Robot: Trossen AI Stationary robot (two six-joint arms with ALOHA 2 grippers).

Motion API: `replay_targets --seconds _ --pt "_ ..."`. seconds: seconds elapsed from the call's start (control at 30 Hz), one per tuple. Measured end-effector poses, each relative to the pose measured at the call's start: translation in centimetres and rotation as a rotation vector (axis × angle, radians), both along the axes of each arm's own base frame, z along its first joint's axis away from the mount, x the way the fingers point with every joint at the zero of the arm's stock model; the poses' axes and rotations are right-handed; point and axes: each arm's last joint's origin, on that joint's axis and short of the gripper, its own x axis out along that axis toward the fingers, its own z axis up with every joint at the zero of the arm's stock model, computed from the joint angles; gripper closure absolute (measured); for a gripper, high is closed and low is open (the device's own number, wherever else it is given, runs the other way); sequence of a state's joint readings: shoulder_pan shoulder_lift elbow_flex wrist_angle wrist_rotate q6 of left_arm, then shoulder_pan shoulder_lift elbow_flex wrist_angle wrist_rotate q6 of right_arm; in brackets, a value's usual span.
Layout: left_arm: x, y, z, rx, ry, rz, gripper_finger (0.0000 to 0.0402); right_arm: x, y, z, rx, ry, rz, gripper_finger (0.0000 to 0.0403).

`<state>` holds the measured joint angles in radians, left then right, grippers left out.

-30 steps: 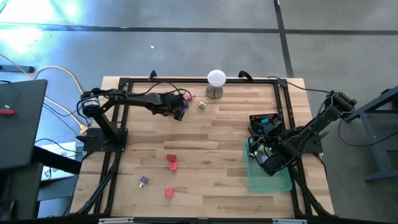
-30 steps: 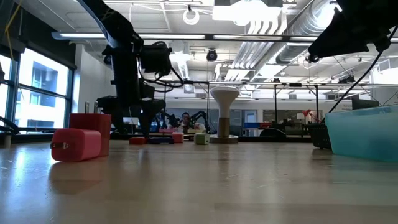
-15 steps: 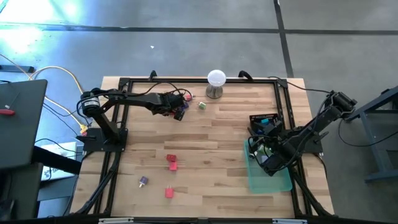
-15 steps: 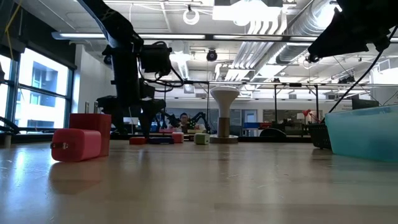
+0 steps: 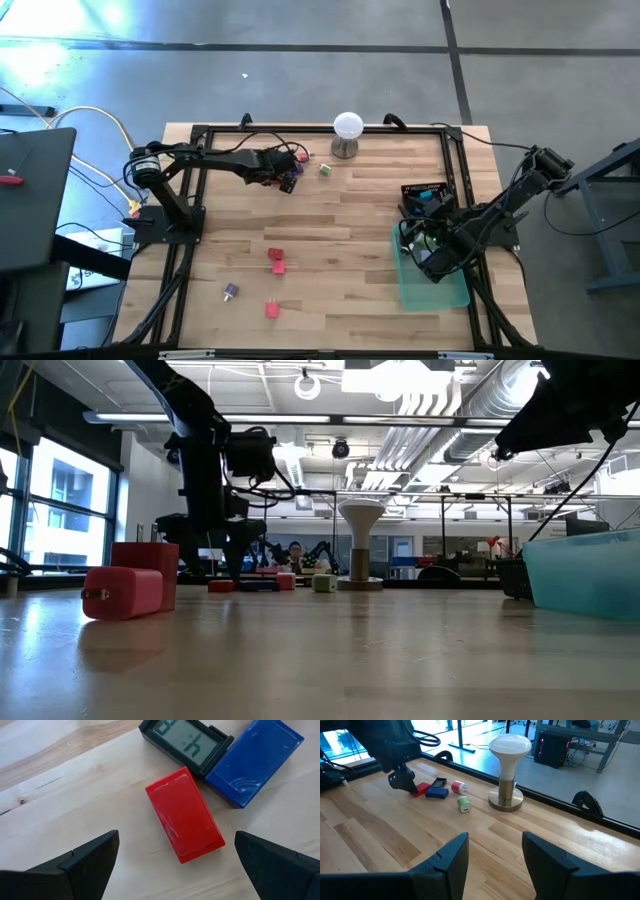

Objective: Pick & Place Office items
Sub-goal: Put the red digital clock into the black basket

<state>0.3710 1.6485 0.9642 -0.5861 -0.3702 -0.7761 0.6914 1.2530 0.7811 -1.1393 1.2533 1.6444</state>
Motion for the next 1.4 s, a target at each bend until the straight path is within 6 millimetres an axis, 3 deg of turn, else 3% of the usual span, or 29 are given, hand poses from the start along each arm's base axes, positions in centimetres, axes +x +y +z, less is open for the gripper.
replay_targets --seconds 0.27,0.63,1.4 --pt "0.3 0.1 -0.1 0.009 -0.022 0.002 0.0017 0.0 0.0 0.0 0.001 0.001 0.000 0.0231" --pt "1.0 0.4 -2.3 -0.007 0.022 0.004 0.0017 0.0 0.0 0.0 0.003 0.003 0.000 0.0231" --pt "1.0 0.7 -2.5 0.020 0.012 0.064 0.0017 0.0 0.0 0.0 0.004 0.001 0.000 0.0231"
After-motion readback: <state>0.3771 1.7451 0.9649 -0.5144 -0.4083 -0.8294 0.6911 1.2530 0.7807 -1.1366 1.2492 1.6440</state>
